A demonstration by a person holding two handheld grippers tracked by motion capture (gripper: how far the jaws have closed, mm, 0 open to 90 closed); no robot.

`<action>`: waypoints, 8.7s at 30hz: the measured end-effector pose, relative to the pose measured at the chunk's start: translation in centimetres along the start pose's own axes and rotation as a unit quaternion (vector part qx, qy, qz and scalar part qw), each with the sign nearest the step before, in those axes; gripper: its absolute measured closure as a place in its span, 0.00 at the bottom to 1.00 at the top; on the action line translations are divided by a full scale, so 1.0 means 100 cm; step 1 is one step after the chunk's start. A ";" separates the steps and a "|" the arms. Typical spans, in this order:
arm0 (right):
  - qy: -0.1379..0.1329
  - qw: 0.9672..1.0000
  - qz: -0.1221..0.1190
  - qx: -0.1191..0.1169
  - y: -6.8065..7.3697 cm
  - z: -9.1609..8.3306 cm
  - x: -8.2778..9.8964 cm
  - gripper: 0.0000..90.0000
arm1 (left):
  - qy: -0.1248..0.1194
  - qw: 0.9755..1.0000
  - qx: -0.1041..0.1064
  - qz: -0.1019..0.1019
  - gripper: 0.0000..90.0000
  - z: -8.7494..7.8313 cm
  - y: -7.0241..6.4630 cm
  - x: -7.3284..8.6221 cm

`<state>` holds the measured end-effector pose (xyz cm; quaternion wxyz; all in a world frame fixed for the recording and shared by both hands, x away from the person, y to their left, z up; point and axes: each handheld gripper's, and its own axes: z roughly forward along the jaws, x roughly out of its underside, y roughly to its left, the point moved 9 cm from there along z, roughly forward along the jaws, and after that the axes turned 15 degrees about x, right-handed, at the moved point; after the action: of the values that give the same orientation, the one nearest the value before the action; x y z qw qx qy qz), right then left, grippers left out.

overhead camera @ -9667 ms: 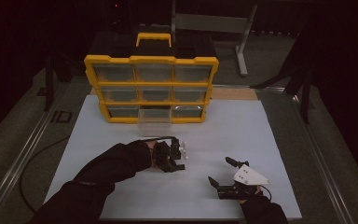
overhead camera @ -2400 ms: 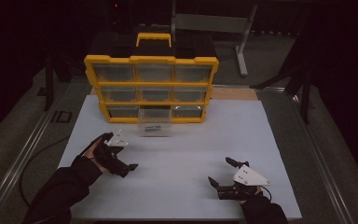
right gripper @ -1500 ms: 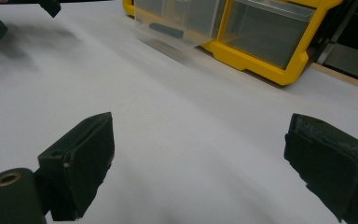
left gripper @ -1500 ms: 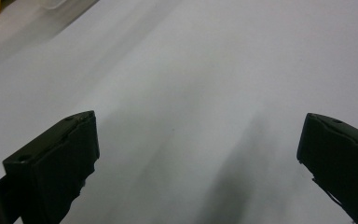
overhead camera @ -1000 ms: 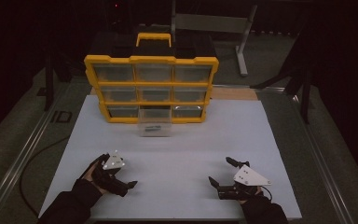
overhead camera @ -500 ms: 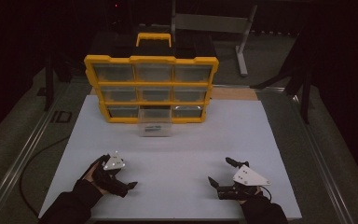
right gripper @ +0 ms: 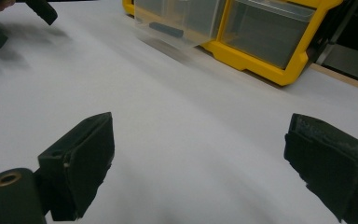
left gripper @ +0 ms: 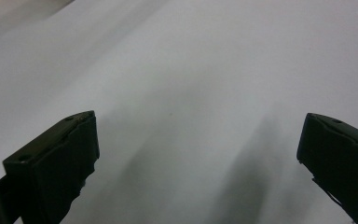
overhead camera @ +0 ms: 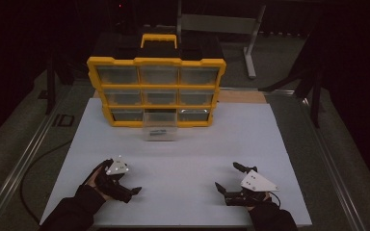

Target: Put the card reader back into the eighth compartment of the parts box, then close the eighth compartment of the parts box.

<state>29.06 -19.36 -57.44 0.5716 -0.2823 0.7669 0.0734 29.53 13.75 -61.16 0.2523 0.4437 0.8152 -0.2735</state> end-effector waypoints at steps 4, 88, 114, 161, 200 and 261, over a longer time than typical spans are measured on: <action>0.000 1.000 0.000 0.000 0.000 0.000 0.000 0.10 | -0.004 1.000 -0.002 -0.001 0.00 -0.001 -0.001 -0.002; 0.000 1.000 0.003 -0.001 -0.001 -0.001 0.000 0.10 | -0.067 0.983 -0.137 -0.103 0.00 0.059 0.029 -0.083; 0.000 1.000 0.002 -0.001 -0.001 0.000 0.000 0.10 | -0.059 0.976 -0.170 -0.120 0.12 0.060 0.047 -0.084; 0.000 1.000 0.002 0.001 -0.002 -0.001 0.000 0.10 | -0.063 0.976 -0.185 -0.091 1.00 0.052 0.064 -0.094; -0.001 1.000 0.003 0.003 -0.003 -0.001 -0.001 0.10 | -0.065 0.979 -0.172 -0.093 1.00 0.063 0.081 -0.117; -0.002 1.000 0.004 0.002 -0.003 -0.001 -0.001 0.10 | -0.070 0.974 -0.200 -0.084 1.00 0.076 0.124 -0.146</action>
<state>29.13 -19.64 -57.29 0.5734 -0.2780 0.7671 0.0745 48.48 5.76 -59.84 0.3683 0.2936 0.8684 -0.1551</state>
